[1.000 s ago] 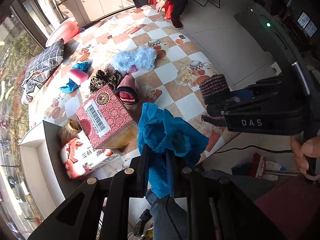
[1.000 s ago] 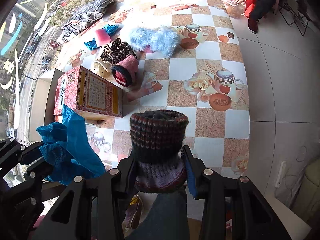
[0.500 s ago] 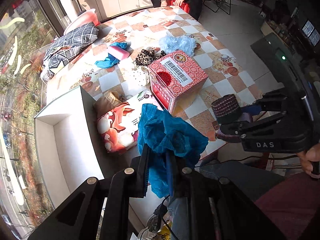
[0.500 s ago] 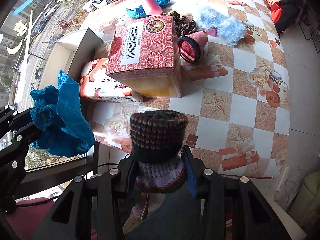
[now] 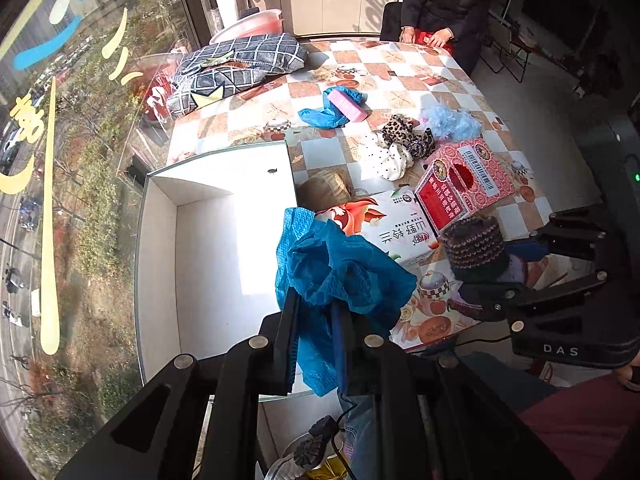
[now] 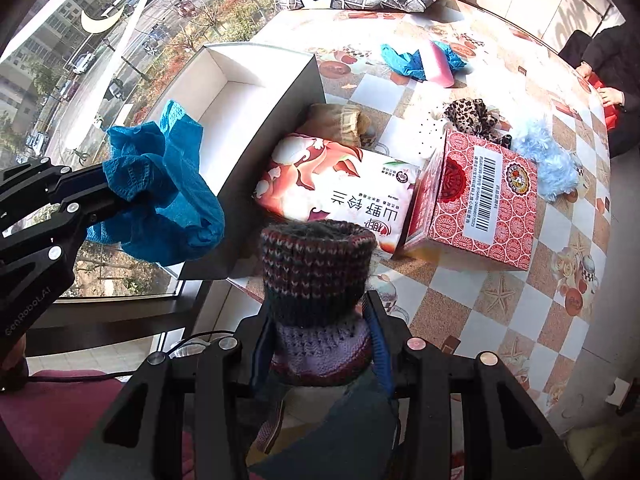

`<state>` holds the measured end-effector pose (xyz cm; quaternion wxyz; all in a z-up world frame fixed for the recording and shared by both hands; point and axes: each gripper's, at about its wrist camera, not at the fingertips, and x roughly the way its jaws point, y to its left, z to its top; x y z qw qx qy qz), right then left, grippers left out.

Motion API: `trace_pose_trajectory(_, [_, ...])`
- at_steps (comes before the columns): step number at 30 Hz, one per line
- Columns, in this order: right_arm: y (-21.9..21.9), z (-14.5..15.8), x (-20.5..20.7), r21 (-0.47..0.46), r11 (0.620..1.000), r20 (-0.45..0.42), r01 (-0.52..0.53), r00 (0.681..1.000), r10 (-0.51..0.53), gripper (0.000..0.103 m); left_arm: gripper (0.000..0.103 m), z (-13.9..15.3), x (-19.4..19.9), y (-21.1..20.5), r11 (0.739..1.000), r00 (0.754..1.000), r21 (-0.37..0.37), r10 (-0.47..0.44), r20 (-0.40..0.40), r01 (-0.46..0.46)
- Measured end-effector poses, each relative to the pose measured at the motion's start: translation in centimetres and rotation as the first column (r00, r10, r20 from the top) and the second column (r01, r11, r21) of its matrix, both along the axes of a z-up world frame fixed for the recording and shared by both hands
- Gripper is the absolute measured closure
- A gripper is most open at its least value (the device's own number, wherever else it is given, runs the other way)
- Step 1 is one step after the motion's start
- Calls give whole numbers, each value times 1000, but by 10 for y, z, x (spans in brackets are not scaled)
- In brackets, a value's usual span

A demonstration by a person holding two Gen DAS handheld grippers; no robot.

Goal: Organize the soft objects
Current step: 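Carry the blue bag and knitted sock together over the open white box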

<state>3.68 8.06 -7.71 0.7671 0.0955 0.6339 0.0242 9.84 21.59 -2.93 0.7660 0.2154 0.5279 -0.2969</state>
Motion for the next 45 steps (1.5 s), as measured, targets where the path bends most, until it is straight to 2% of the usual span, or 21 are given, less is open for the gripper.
trace_pose_trajectory(9, [27,32,48,22,1000,81,-10,997,8,60,87,5,26,36,993,993,-10,116,32,-116])
trace_pose_trajectory(16, [51,33,62,12,998,82,-55,995,54,60,87,2,34,53,984,983,-4,180,41,-180])
trace_pose_trajectory(21, [56,26,64,19,998,55,-63,997,62,60,87,-1,36,56,982,981,4,188,47,-189])
trace_pose_trajectory(45, [54,25,69,15,999,43,-41,998,40,60,87,-5,43,56,983,983,1,181,36,-181])
